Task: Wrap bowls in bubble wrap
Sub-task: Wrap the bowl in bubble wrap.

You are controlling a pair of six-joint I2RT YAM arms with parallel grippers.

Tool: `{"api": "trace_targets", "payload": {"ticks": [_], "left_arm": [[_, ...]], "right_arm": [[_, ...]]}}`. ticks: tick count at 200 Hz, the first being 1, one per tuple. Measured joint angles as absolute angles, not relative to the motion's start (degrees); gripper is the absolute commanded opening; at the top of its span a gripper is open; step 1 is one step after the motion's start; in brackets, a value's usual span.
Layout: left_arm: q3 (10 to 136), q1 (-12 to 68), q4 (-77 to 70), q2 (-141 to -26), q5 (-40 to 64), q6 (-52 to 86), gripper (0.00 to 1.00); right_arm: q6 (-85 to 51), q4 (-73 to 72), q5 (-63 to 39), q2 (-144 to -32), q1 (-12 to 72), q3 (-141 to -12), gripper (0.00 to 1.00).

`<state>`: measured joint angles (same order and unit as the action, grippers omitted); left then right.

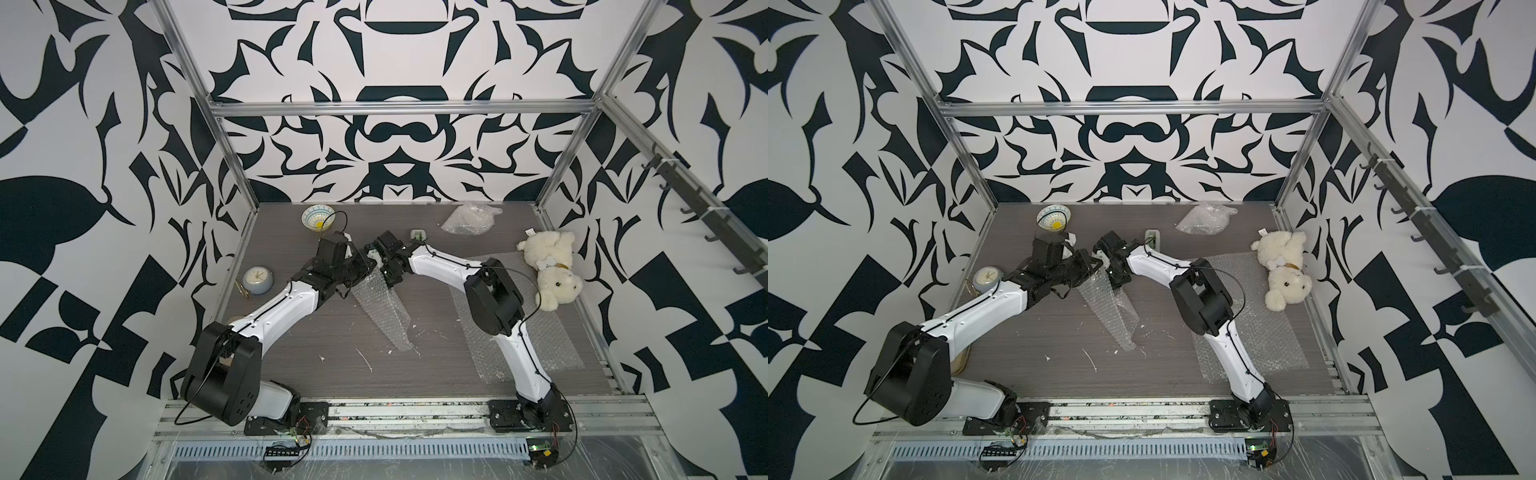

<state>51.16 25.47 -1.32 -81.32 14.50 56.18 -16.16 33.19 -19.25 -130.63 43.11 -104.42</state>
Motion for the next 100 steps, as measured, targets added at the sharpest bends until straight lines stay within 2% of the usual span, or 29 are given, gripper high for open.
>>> {"api": "trace_targets", "payload": {"ticks": [50, 100], "left_arm": [[51.2, 25.5, -1.8, -81.7, 14.2, 55.9, 0.02], [51.4, 25.6, -5.7, -87.0, 15.0, 55.7, 0.02]], "right_arm": [[-17.1, 33.7, -20.1, -127.6, 42.8, -102.7, 0.07], [-21.4, 30.0, -26.8, -125.3, 40.1, -95.9, 0.05]]}}
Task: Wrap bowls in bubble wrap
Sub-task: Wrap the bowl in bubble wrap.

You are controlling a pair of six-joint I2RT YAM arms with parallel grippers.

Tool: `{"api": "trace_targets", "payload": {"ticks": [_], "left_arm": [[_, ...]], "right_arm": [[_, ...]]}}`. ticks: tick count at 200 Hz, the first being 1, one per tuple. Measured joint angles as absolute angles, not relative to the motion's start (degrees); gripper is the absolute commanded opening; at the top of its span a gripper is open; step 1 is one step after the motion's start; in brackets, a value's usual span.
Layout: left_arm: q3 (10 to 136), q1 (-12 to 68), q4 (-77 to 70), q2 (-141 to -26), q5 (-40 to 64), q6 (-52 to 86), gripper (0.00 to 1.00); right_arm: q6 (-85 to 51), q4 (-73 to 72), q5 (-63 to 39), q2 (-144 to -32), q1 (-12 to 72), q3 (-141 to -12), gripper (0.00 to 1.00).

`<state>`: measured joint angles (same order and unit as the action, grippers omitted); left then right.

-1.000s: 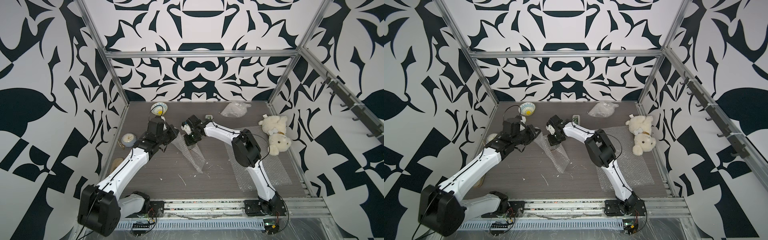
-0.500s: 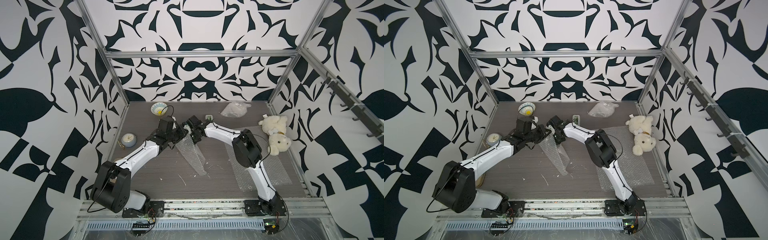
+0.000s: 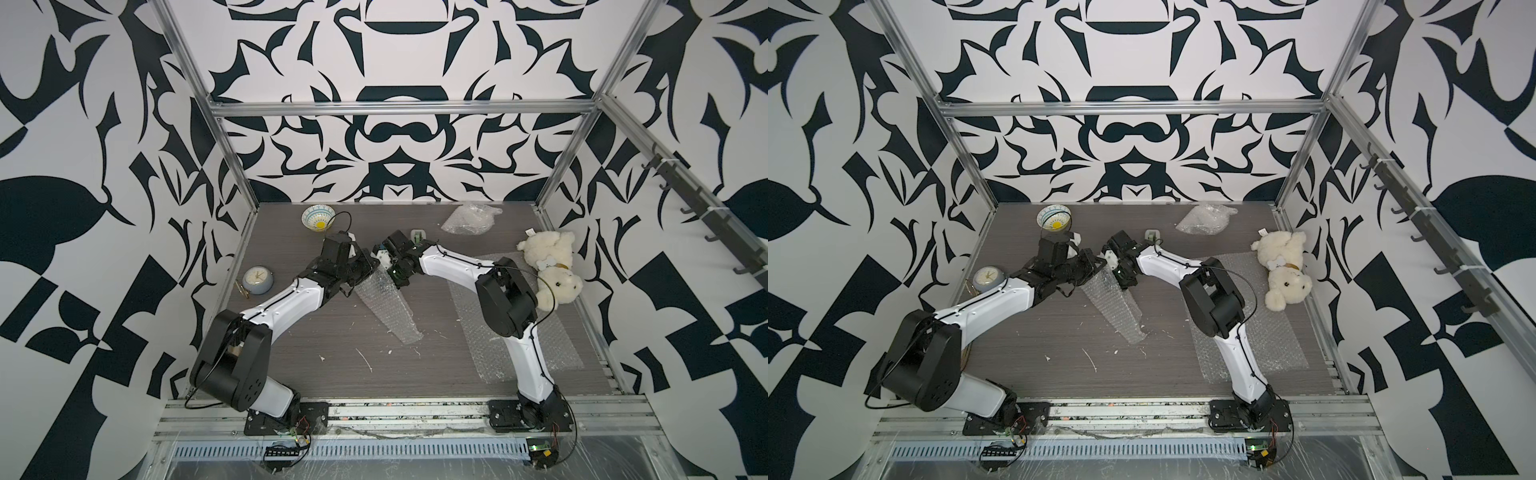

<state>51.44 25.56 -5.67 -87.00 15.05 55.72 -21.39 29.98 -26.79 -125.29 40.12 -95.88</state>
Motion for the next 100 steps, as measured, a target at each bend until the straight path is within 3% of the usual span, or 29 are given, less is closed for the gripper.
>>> {"api": "trace_targets", "payload": {"ticks": [100], "left_arm": [[51.5, 25.4, -11.9, -99.6, 17.0, 55.5, 0.01]], "right_arm": [[-22.8, 27.4, -30.3, -124.0, 39.5, -93.3, 0.04]]}}
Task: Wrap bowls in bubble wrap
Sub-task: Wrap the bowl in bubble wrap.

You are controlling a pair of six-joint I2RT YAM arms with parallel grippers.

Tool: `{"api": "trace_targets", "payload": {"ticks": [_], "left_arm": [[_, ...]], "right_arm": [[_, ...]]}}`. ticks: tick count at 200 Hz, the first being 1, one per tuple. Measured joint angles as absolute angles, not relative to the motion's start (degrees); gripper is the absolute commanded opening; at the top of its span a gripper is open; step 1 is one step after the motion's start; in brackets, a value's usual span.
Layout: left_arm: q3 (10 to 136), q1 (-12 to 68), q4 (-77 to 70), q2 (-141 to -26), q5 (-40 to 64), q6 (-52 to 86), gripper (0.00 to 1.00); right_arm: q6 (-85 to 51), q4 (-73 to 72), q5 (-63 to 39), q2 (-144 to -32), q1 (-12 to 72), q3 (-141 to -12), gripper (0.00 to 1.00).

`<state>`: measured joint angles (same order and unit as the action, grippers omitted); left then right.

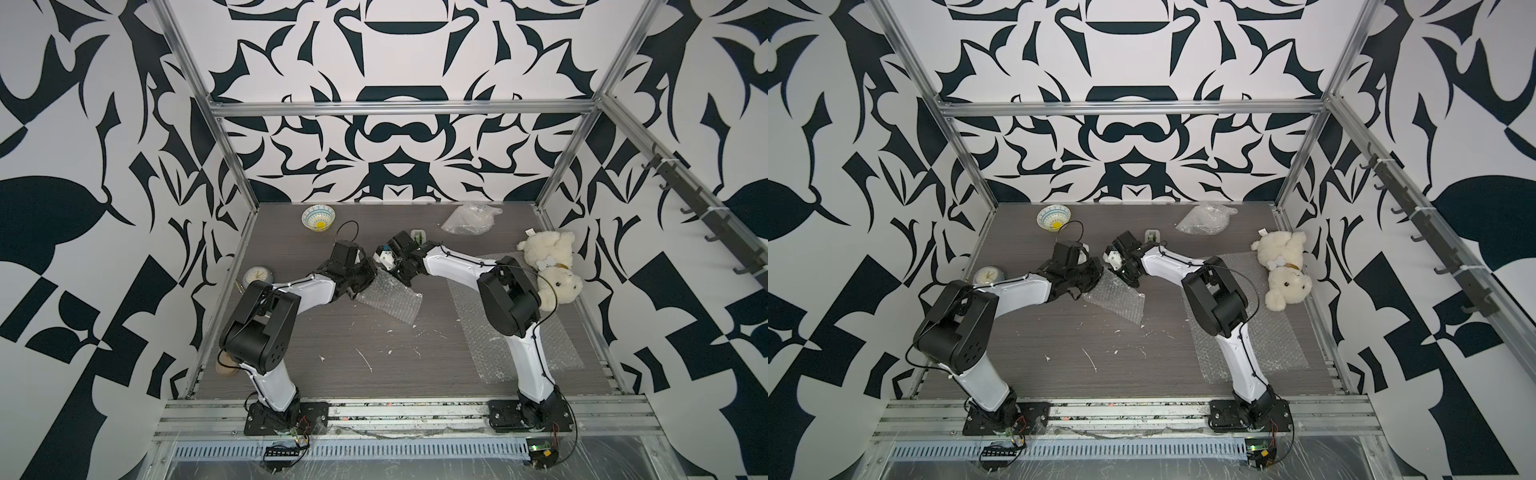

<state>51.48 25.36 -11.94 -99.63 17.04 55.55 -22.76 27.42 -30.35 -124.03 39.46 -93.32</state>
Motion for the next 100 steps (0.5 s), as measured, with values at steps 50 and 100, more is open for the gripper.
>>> {"api": "trace_targets", "payload": {"ticks": [50, 100], "left_arm": [[51.4, 25.1, -14.6, -101.1, 17.7, 55.6, 0.01], [51.4, 25.1, -14.6, -101.1, 17.6, 55.5, 0.02]], "right_arm": [[-22.7, 26.7, -29.6, -120.5, 39.5, -91.5, 0.14], [-21.8, 27.6, -25.0, -117.2, 39.3, -91.0, 0.19]]}}
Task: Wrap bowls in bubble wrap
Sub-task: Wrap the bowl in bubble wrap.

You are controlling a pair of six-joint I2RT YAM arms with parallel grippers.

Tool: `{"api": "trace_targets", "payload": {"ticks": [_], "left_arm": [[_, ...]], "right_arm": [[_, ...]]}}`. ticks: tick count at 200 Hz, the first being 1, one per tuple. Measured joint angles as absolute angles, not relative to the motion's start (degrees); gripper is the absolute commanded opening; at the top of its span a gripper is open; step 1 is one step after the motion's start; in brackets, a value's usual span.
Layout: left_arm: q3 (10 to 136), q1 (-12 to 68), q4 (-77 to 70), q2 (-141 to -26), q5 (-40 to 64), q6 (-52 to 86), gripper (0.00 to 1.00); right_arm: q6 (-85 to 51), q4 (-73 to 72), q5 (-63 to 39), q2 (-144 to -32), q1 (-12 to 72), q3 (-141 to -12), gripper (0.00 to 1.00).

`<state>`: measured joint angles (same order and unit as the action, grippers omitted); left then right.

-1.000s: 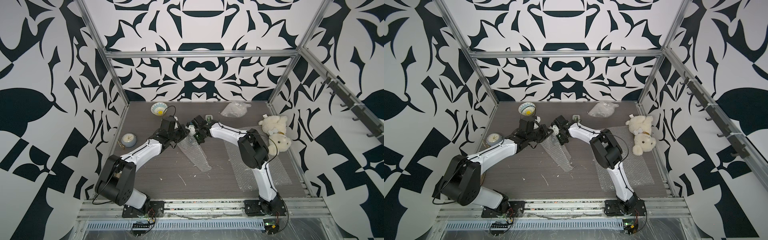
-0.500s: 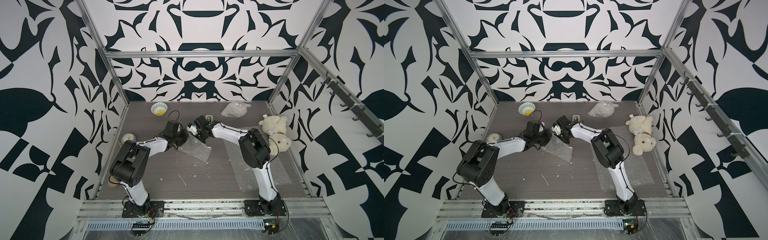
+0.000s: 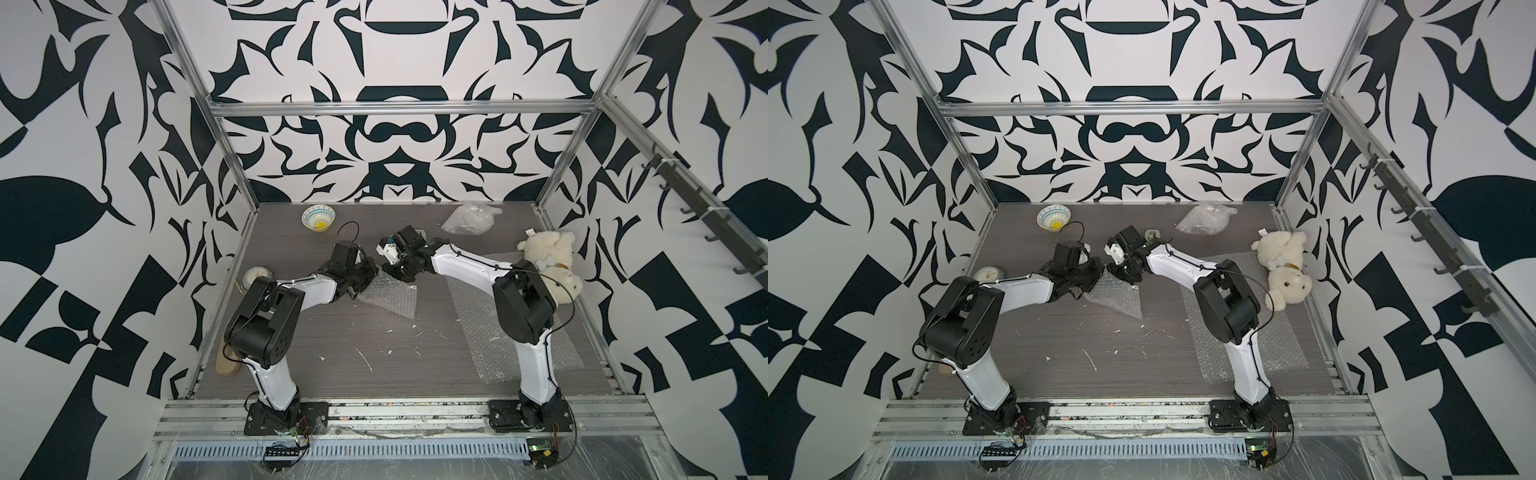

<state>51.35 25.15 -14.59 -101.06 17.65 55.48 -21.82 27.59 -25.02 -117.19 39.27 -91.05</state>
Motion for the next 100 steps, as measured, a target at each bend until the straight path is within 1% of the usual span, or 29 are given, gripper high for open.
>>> {"api": "trace_targets", "payload": {"ticks": [56, 85, 100], "left_arm": [[51.4, 25.8, -12.8, -100.2, 17.1, 55.5, 0.03], [51.4, 26.0, -12.3, -100.1, 16.8, 55.5, 0.04], [51.4, 26.0, -12.2, -100.1, 16.8, 55.5, 0.04]], "right_arm": [[-20.2, 31.3, -16.6, -108.2, 37.3, -89.8, 0.19], [-19.1, 31.6, -16.9, -102.2, 36.9, -89.8, 0.17], [-18.8, 31.6, -18.3, -101.1, 37.8, -90.5, 0.15]]}}
